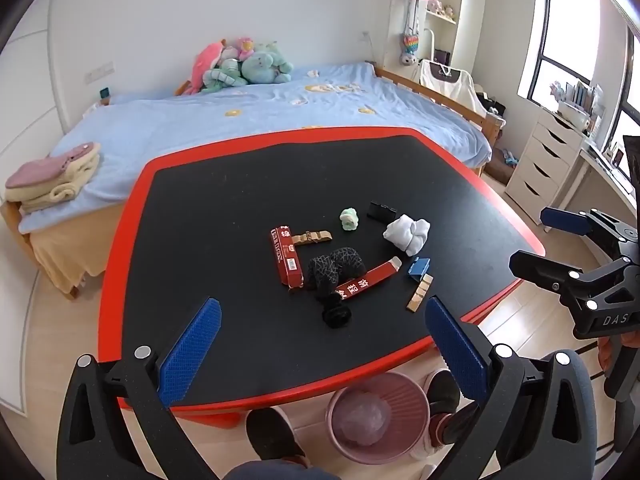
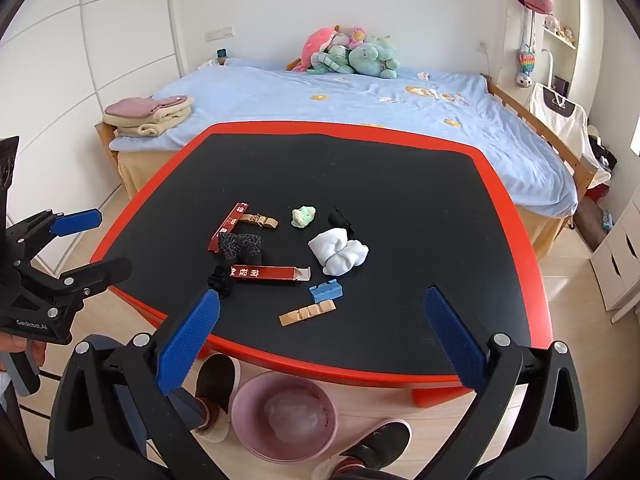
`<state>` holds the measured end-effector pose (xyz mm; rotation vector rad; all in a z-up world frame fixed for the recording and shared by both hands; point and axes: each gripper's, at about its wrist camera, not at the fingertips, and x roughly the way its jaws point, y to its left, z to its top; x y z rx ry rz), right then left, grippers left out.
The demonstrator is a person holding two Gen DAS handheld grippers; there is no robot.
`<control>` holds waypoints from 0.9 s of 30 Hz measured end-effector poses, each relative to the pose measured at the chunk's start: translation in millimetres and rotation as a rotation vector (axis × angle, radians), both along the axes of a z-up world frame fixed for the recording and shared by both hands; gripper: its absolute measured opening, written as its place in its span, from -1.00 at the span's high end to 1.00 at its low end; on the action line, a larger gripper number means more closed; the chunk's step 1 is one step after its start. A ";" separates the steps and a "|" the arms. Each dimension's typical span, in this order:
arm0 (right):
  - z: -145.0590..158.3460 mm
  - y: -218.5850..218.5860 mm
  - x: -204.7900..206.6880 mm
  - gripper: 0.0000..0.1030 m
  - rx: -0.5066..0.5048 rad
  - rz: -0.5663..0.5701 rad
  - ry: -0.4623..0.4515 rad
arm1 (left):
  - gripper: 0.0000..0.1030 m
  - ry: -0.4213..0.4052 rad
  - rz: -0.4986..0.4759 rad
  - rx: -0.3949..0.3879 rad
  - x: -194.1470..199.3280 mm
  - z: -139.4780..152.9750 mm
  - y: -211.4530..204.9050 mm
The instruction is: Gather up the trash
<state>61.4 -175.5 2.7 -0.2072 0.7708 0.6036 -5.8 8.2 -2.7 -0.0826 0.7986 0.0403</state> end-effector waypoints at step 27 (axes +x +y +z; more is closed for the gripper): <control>-11.3 0.2 5.2 -0.95 0.014 0.003 0.029 | -0.90 0.023 0.015 -0.057 5.3 -10.3 7.4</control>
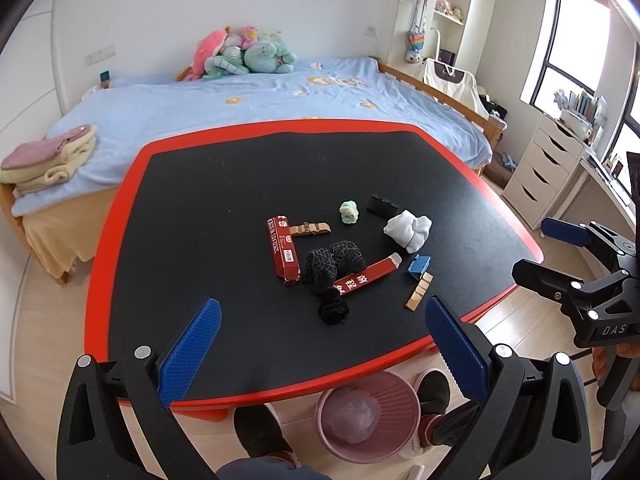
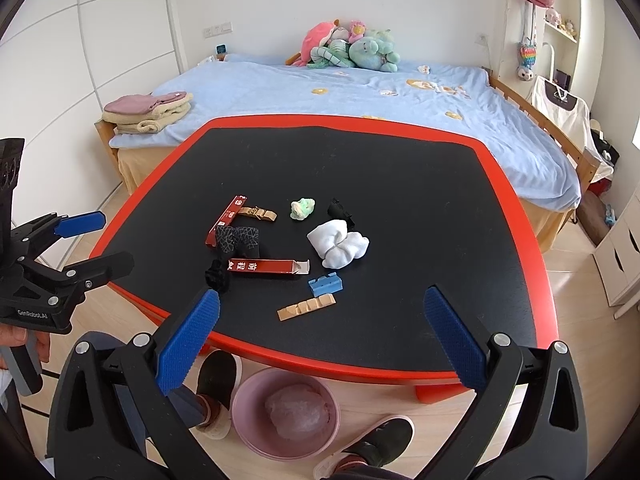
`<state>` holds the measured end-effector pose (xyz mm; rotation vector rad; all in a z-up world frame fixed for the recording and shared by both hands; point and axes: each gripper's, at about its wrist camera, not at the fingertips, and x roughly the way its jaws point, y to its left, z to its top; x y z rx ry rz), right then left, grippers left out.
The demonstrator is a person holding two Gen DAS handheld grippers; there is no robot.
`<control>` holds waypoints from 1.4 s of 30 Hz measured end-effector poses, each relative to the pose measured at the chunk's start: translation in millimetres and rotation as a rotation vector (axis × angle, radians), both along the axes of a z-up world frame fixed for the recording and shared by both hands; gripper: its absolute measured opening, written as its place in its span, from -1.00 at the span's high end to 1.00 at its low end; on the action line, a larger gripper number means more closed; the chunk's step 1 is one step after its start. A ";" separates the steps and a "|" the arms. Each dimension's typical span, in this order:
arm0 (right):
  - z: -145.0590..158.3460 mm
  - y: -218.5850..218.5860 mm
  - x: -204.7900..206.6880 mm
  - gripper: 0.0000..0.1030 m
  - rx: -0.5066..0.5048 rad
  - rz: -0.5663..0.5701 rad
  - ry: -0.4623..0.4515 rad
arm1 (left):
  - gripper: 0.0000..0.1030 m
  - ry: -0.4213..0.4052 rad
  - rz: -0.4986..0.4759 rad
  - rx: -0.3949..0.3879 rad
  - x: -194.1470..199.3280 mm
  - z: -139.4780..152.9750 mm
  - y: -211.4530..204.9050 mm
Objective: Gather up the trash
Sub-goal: 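Reach the left tool to the red box and the right tool to the white tissue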
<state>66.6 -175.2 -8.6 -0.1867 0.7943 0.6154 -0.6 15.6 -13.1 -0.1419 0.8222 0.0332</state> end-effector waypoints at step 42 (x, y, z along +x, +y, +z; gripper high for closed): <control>-80.5 66.3 138.5 -0.58 -0.189 0.199 0.163 | -0.59 0.359 0.101 -0.035 141.7 -97.1 52.1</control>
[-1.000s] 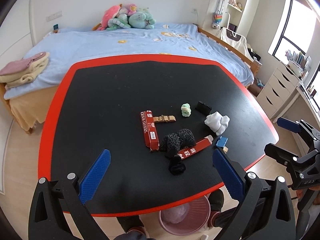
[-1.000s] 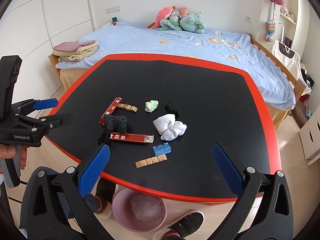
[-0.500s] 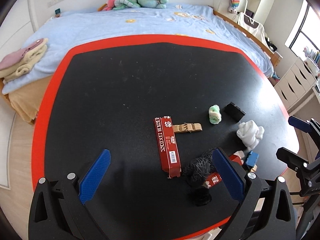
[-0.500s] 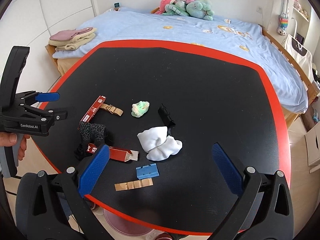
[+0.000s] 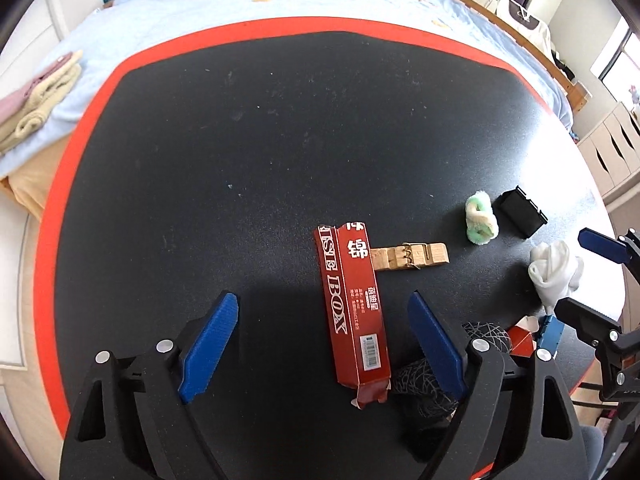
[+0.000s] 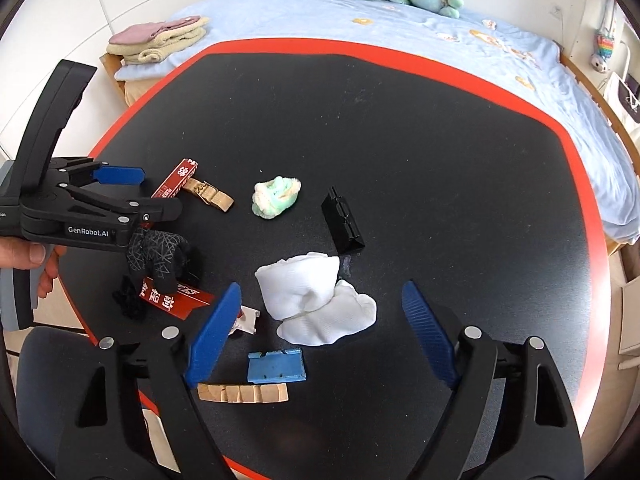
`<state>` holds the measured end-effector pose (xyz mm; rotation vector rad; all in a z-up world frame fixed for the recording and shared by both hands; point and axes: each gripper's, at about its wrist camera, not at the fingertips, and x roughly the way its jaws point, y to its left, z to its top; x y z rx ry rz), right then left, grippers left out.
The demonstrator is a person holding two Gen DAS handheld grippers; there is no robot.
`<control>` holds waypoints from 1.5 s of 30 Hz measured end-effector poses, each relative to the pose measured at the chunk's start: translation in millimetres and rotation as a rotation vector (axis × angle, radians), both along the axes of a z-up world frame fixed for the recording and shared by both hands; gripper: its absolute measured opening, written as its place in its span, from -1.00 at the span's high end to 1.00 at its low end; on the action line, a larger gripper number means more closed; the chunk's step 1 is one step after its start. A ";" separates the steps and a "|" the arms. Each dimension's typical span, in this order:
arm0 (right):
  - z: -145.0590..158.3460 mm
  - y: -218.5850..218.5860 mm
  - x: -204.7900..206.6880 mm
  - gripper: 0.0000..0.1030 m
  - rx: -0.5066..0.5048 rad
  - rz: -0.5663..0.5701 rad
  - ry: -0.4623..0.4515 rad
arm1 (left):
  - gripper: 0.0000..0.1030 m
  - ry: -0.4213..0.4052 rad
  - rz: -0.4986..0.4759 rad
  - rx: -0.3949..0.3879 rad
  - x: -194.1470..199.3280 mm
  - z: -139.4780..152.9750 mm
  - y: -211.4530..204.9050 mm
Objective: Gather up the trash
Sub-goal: 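Reach the left tool to the red box and the right tool to the white tissue, then close the left tool on the red box while the right tool grasps the white tissue, then carry both items over the pink wastebasket and open the right tool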
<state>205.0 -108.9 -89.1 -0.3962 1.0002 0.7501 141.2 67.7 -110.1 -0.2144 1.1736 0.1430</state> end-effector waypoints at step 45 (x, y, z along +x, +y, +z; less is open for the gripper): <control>52.2 -37.7 -67.9 0.22 0.163 -0.066 -0.073 | 0.70 -0.225 -0.149 0.022 -72.2 71.2 -26.9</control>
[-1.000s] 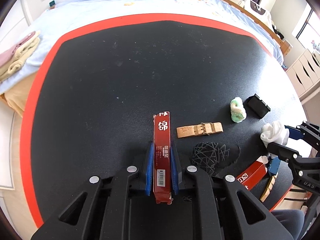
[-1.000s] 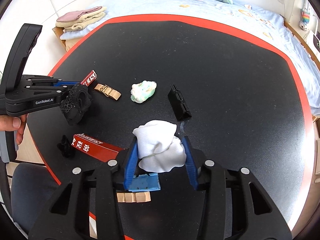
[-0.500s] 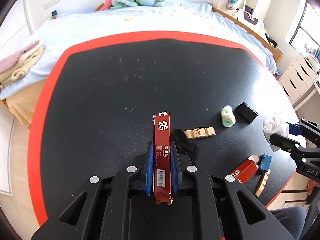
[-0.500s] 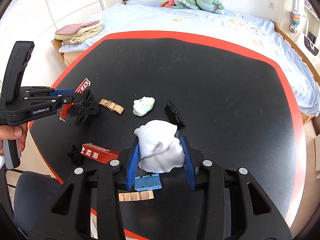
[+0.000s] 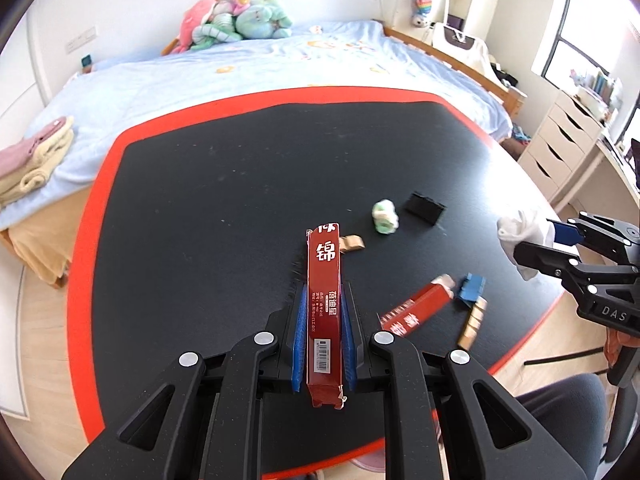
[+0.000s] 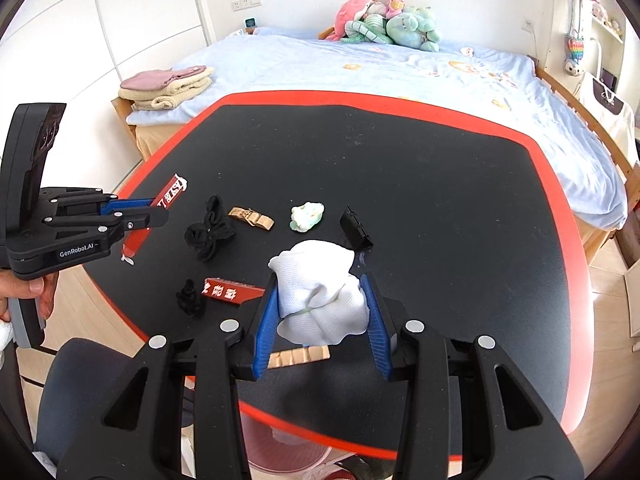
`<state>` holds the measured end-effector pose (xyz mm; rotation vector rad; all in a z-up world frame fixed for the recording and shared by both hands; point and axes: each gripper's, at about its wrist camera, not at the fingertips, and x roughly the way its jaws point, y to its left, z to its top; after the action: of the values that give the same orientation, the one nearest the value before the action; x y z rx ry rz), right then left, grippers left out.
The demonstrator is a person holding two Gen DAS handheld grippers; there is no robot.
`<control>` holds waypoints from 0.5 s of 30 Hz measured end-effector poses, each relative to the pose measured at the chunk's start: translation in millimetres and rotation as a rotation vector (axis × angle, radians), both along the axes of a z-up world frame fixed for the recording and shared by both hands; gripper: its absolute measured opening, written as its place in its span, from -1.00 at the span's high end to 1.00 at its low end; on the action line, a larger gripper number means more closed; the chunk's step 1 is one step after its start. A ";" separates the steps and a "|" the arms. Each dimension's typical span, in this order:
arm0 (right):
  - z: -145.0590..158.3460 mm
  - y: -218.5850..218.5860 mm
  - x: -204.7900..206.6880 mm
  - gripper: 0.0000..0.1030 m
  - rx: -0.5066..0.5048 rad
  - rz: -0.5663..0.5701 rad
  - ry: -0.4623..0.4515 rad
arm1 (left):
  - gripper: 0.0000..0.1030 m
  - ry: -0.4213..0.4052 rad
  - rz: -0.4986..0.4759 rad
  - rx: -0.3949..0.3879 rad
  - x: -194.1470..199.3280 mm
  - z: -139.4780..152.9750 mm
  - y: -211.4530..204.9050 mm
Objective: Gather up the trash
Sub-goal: 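Carry both items over the pink wastebasket and open the right tool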
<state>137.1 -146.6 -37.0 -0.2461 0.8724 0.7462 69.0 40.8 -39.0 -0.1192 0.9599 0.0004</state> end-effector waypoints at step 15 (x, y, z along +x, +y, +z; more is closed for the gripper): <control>9.8 -32.1 -80.2 0.22 0.016 0.005 -0.024 | 0.70 -0.060 -0.113 -0.036 -68.8 15.8 -40.4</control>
<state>56.9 -178.7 -27.2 -0.2428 0.8425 0.7534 0.2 0.4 -23.2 -0.0974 0.9060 -0.1243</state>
